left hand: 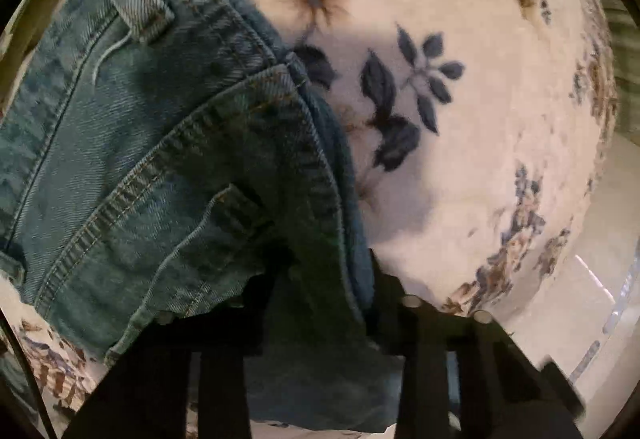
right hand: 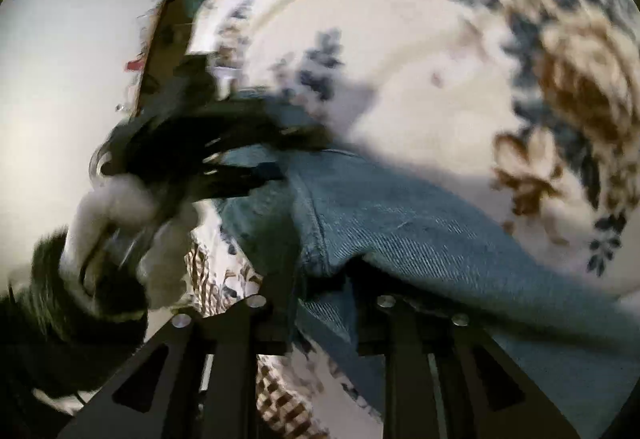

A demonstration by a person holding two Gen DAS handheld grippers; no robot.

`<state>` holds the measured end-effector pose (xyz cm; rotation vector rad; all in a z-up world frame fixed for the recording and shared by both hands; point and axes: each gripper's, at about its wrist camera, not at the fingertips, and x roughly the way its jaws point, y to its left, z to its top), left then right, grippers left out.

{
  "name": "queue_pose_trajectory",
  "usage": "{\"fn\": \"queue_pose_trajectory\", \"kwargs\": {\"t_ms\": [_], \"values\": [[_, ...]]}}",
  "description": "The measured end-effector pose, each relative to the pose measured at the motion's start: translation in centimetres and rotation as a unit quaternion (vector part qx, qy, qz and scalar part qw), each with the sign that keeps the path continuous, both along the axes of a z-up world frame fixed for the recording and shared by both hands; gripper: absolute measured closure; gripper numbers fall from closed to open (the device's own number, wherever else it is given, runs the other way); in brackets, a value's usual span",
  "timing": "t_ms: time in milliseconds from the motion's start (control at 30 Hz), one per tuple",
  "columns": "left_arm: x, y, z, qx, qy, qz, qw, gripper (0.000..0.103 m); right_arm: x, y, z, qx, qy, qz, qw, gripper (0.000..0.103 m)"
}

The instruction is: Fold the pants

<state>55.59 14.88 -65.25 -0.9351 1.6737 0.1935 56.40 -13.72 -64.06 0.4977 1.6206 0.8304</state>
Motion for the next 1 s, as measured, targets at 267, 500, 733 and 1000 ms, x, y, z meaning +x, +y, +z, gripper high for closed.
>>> {"fn": "queue_pose_trajectory", "kwargs": {"t_ms": [267, 500, 733, 1000], "values": [[-0.4, 0.2, 0.8, -0.006, -0.02, 0.017, 0.9996, 0.08, 3.1, 2.7, -5.4, -0.004, 0.081, 0.019, 0.997, 0.022], [0.1, 1.1, 0.0, -0.037, -0.023, 0.051, 0.9978, 0.073, 3.7, 4.5, -5.2, 0.015, 0.105, 0.061, 0.992, 0.075], [0.6, 2.0, 1.4, -0.017, -0.035, 0.026, 0.9989, 0.058, 5.9, -6.1, -4.8, 0.102, 0.151, -0.141, 0.973, 0.083], [0.8, 1.5, 1.8, -0.004, -0.042, -0.001, 0.9991, 0.056, 6.1, -3.7, -7.7, 0.048, 0.199, -0.113, 0.972, 0.069]]}}
